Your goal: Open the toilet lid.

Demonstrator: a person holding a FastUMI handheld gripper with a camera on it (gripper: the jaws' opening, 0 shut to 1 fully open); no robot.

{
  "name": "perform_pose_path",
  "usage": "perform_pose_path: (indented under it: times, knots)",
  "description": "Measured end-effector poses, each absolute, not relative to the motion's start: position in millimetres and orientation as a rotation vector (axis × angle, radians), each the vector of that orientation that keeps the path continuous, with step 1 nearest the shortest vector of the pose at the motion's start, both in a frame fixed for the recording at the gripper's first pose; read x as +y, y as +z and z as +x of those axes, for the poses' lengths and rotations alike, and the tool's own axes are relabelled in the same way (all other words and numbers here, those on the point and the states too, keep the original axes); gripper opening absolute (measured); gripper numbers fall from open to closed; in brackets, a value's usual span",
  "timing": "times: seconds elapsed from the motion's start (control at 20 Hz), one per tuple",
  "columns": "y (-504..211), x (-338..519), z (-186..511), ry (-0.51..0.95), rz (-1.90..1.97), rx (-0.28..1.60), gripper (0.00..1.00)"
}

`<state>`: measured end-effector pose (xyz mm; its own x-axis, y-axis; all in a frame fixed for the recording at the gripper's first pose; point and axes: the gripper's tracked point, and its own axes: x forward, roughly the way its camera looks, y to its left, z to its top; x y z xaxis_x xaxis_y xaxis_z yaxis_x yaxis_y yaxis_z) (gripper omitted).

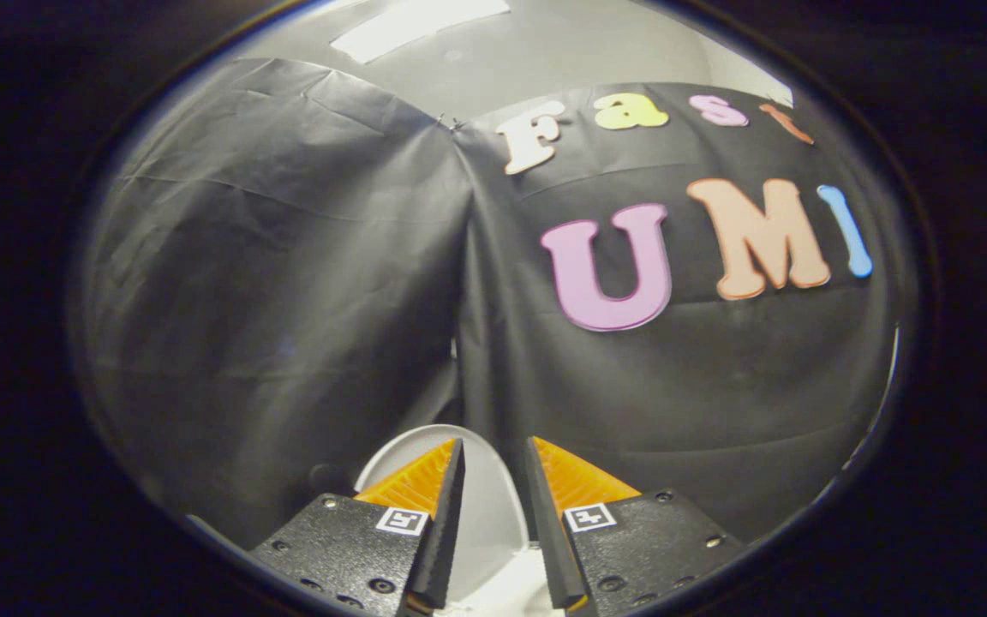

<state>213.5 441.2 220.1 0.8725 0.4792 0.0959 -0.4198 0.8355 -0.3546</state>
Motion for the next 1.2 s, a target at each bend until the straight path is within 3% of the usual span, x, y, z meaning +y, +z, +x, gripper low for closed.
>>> perform_pose_path:
  times: [0.5, 1.2]
  knots:
    - [250.1, 288.7, 195.9, 0.263, -0.269, -0.231, 0.44]
    - [213.1, 155.2, 162.8, 0.137, -0.134, -0.164, 0.43]
